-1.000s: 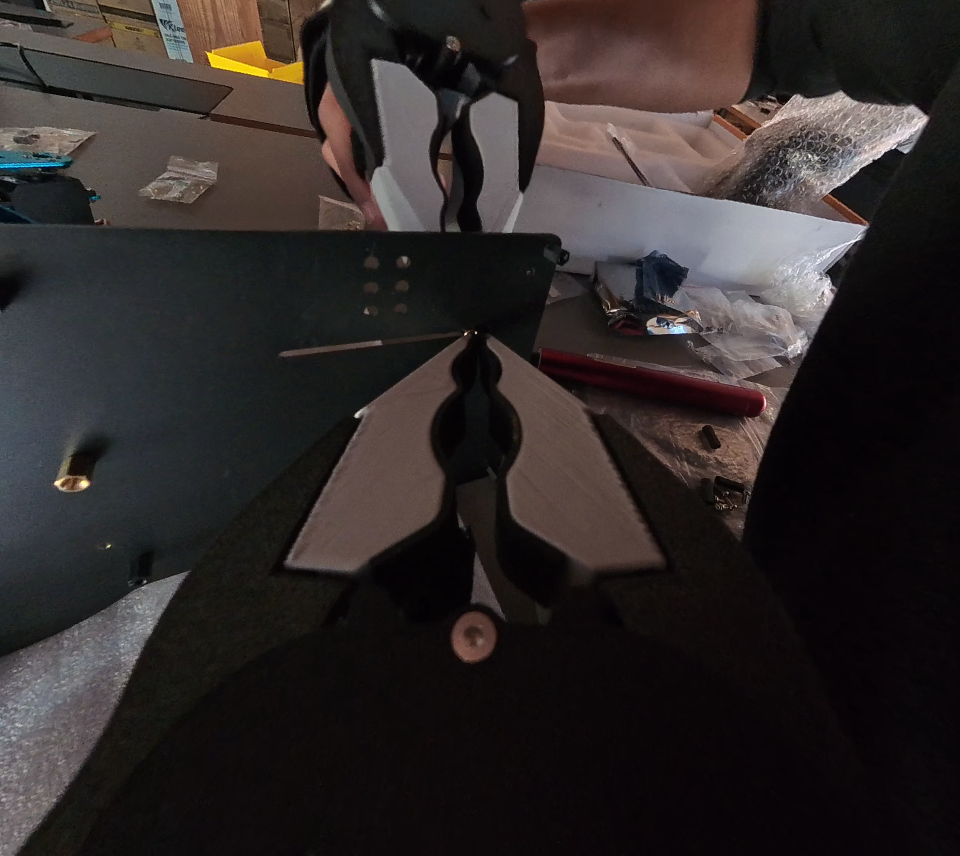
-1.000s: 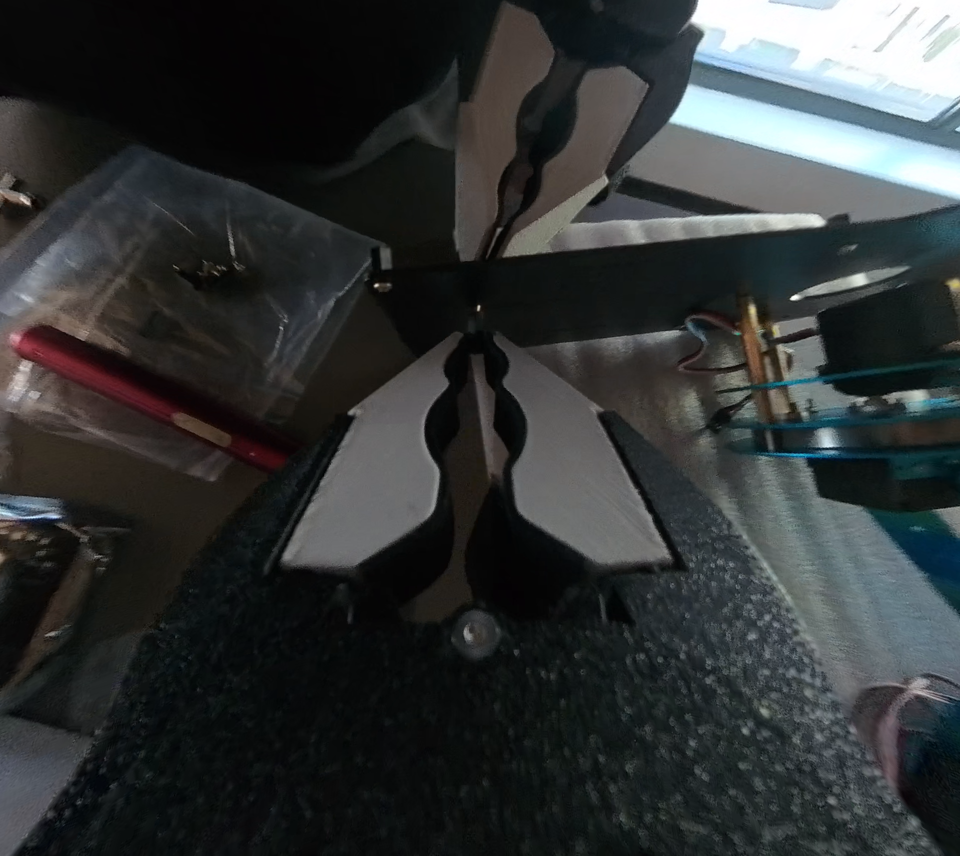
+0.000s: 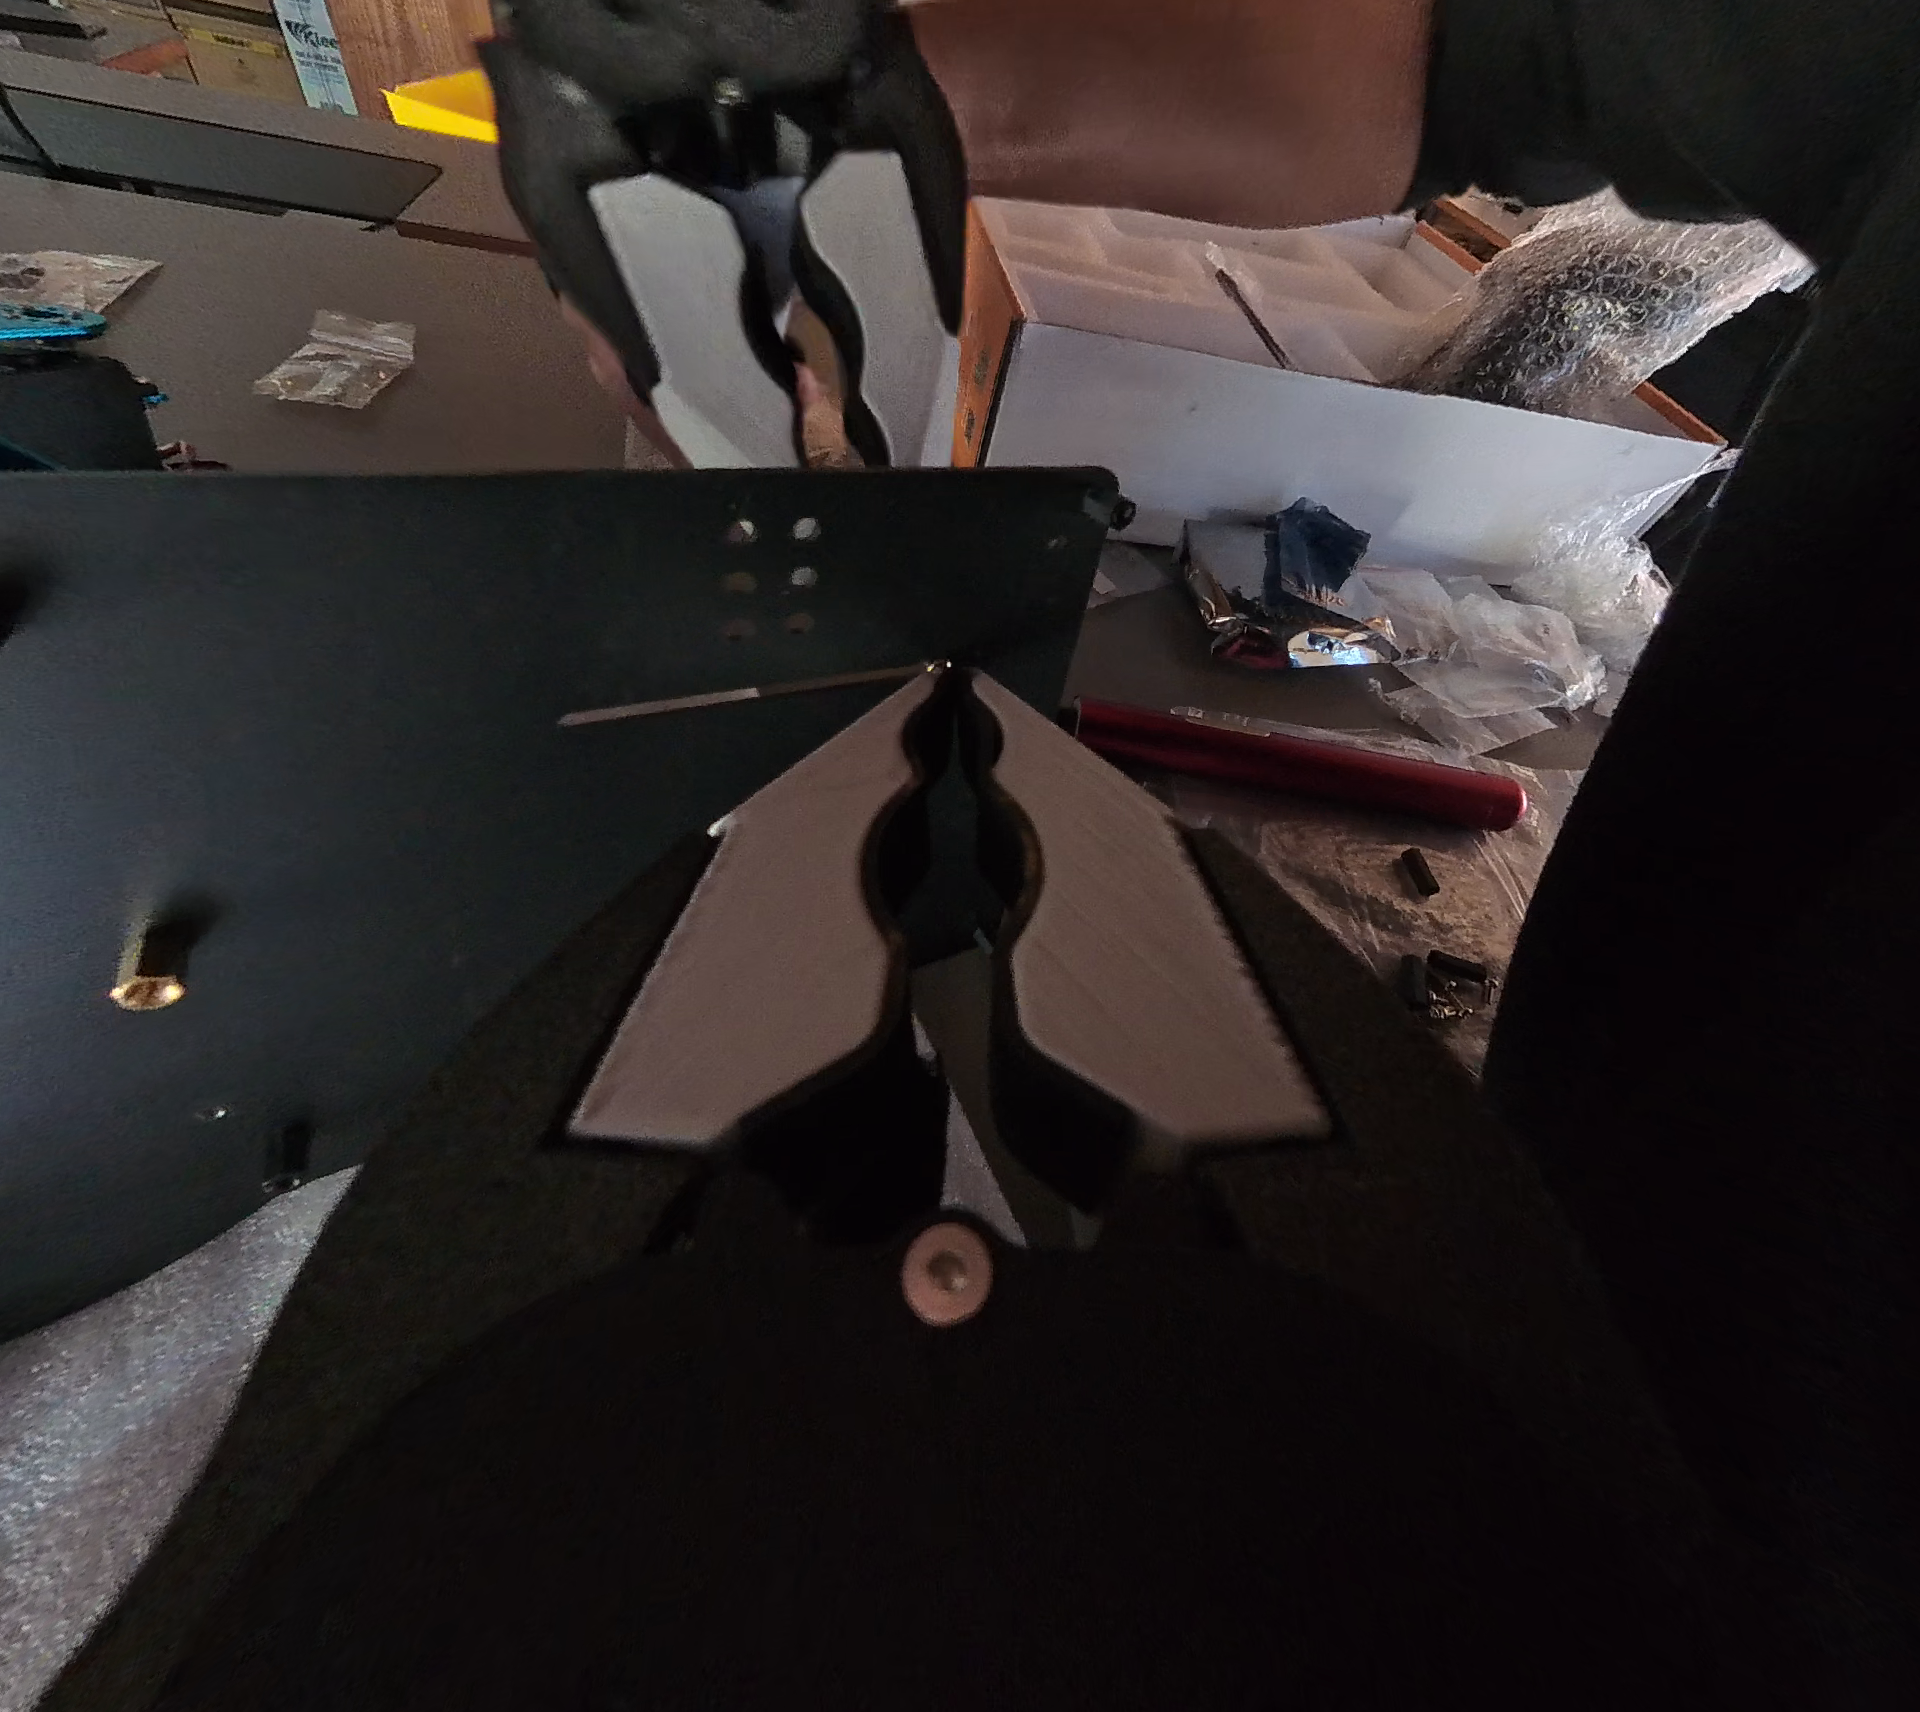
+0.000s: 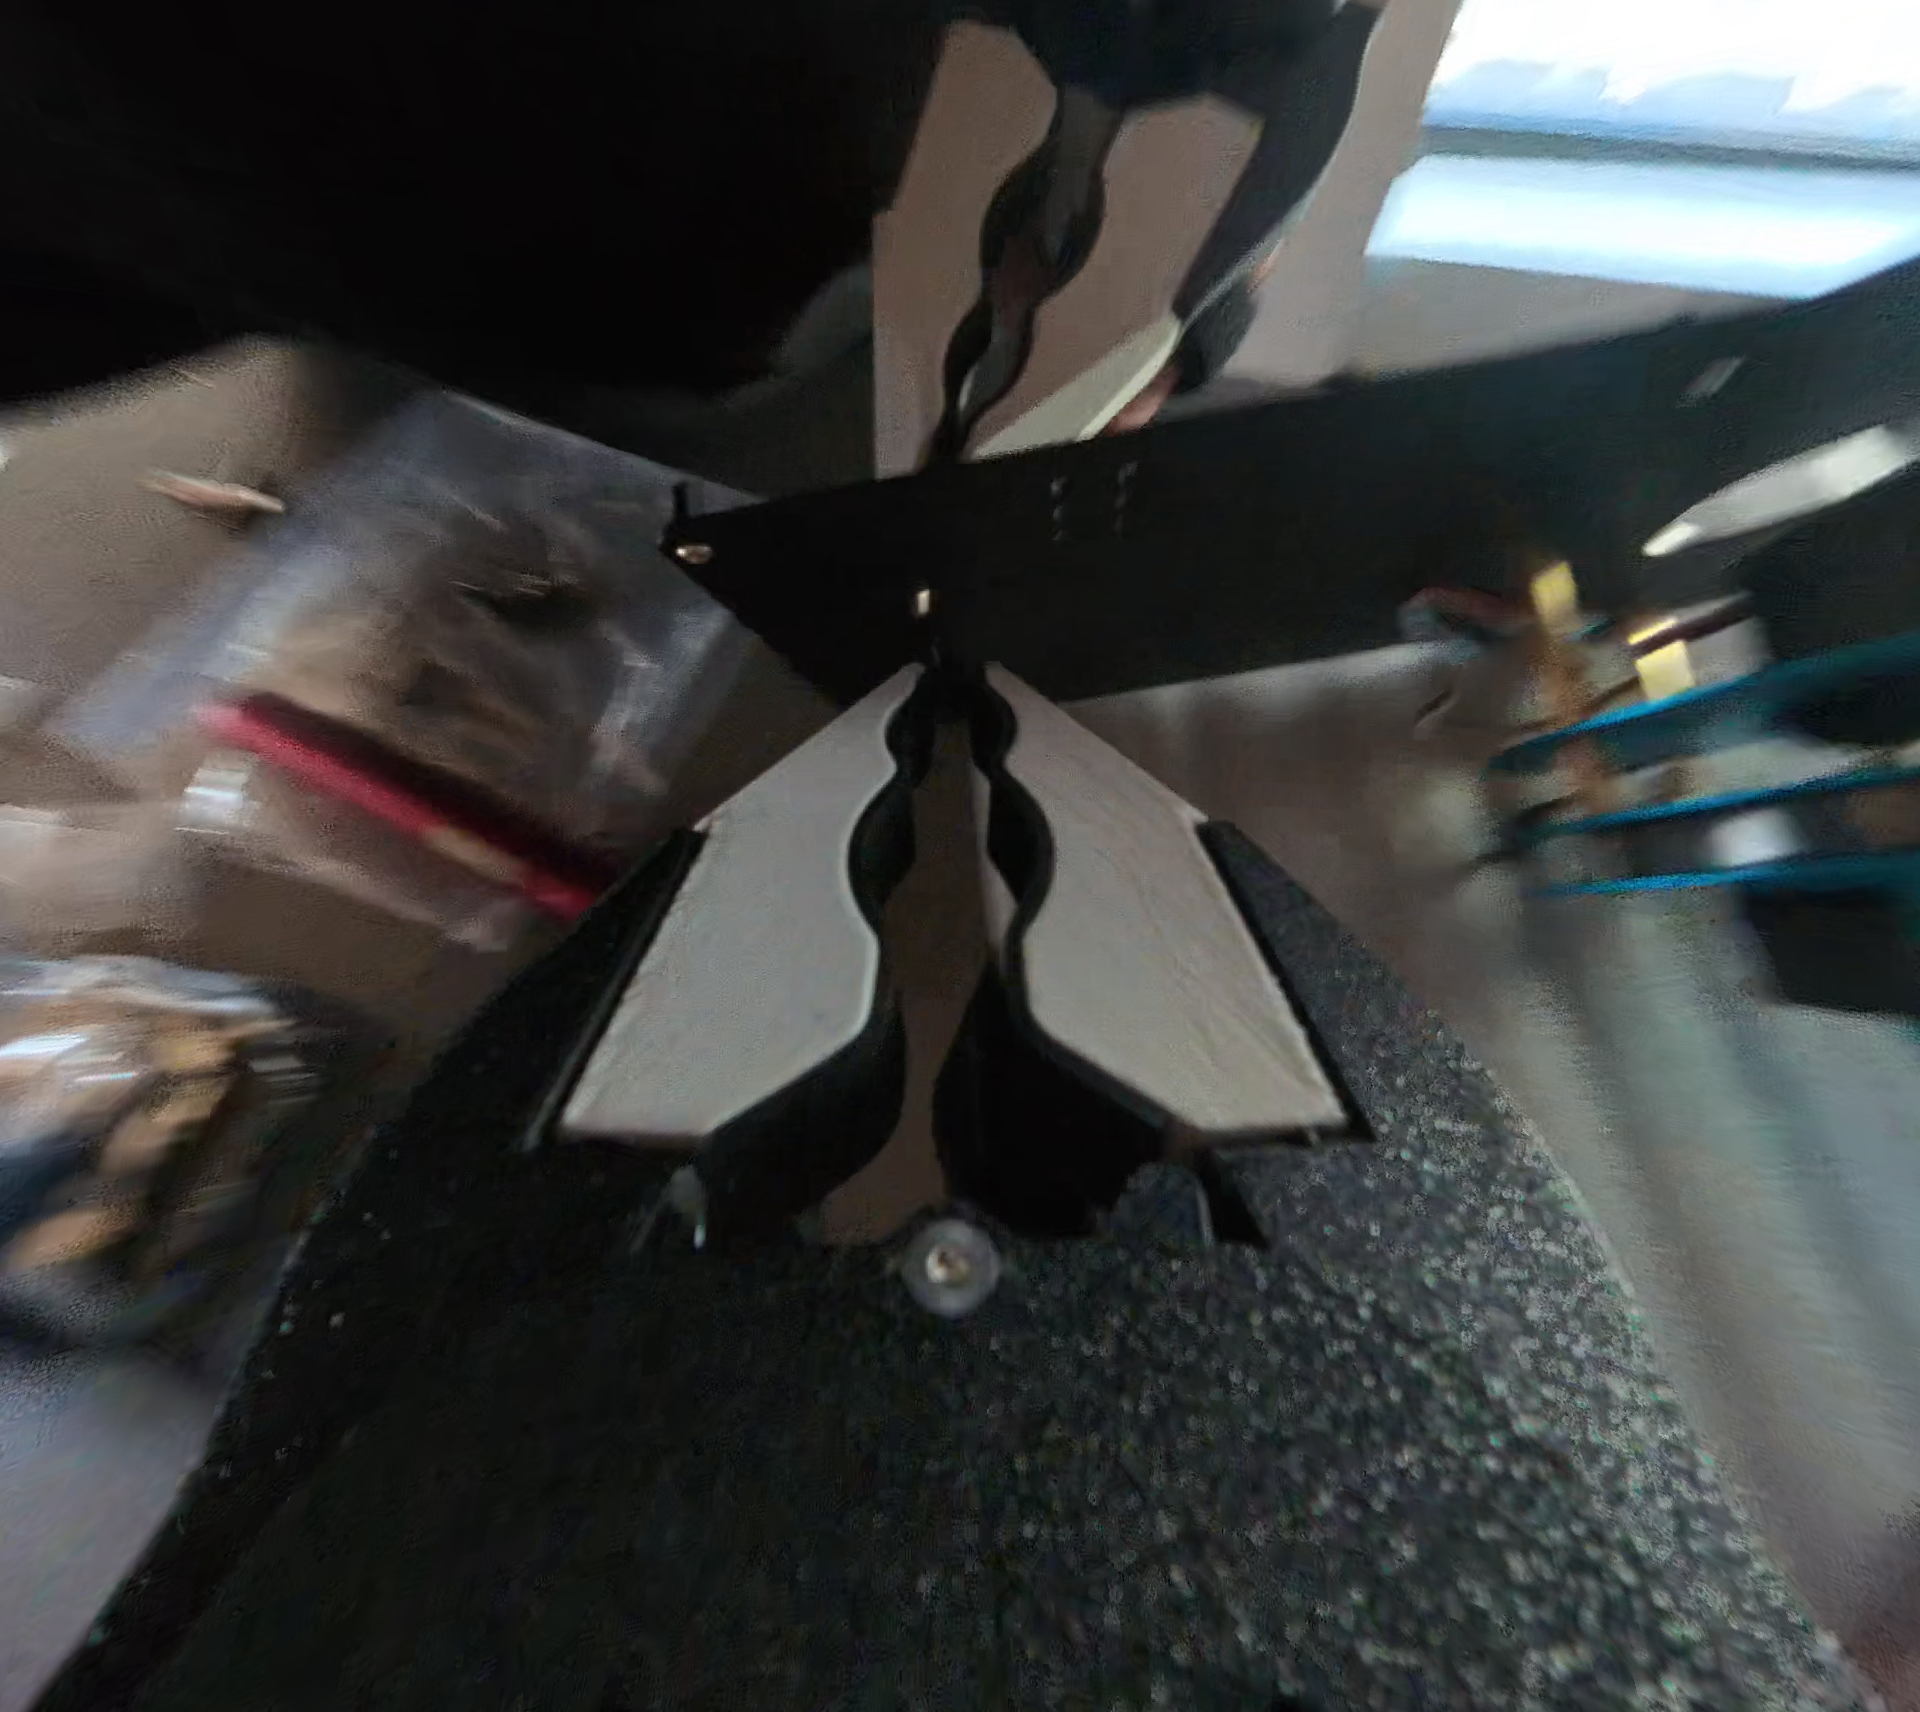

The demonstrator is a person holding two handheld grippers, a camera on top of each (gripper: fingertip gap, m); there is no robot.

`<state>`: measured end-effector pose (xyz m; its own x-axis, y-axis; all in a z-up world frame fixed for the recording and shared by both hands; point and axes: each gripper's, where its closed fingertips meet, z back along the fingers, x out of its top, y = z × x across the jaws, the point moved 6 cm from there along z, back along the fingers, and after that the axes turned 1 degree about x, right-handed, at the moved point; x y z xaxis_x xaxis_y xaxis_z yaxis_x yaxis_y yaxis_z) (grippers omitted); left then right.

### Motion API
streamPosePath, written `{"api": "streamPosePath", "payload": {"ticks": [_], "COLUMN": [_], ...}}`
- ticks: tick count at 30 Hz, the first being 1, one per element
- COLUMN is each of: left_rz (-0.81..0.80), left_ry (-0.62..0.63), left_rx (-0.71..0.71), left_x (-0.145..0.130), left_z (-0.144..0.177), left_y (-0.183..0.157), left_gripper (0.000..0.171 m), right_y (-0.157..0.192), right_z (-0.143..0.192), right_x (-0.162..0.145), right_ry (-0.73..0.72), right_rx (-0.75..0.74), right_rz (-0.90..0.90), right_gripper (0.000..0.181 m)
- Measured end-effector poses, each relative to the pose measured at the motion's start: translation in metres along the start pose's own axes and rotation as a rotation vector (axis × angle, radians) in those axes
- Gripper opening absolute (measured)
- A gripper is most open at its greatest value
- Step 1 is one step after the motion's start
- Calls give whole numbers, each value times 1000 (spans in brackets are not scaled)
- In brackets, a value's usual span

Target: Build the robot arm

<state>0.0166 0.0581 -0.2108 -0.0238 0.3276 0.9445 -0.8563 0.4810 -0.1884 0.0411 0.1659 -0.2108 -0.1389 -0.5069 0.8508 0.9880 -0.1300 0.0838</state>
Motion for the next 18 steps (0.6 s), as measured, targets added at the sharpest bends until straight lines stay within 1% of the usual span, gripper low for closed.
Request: {"api": "streamPosePath", "payload": {"ticks": [1, 2, 4, 8, 11, 14, 18], "left_rz": [1, 3, 7, 2, 2, 4, 3], "left_ry": [-1, -3, -4, -2, -2, -2, 0], "left_rx": [0, 1, 0, 3, 6, 8, 9], "left_x": [0, 0, 0, 0, 0, 0, 0], "left_z": [0, 0, 0, 0, 0, 0, 0], "left_y": [0, 0, 0, 0, -1, -1, -1], "left_gripper": [0, 0, 0, 0, 0, 0, 0], "right_y": [1, 4, 5, 12, 15, 15, 16], "right_z": [0, 0, 0, 1, 0, -1, -2], "right_x": [3, 7, 6, 5, 7, 5, 6], "right_ry": [-14, -35, 3, 32, 22, 42, 30], "right_rx": [-70, -93, -133, -148, -166, -184, -182], "right_rz": [119, 197, 253, 244, 243, 241, 240], "right_gripper": [5, 4, 6, 5, 5, 5, 6]}}
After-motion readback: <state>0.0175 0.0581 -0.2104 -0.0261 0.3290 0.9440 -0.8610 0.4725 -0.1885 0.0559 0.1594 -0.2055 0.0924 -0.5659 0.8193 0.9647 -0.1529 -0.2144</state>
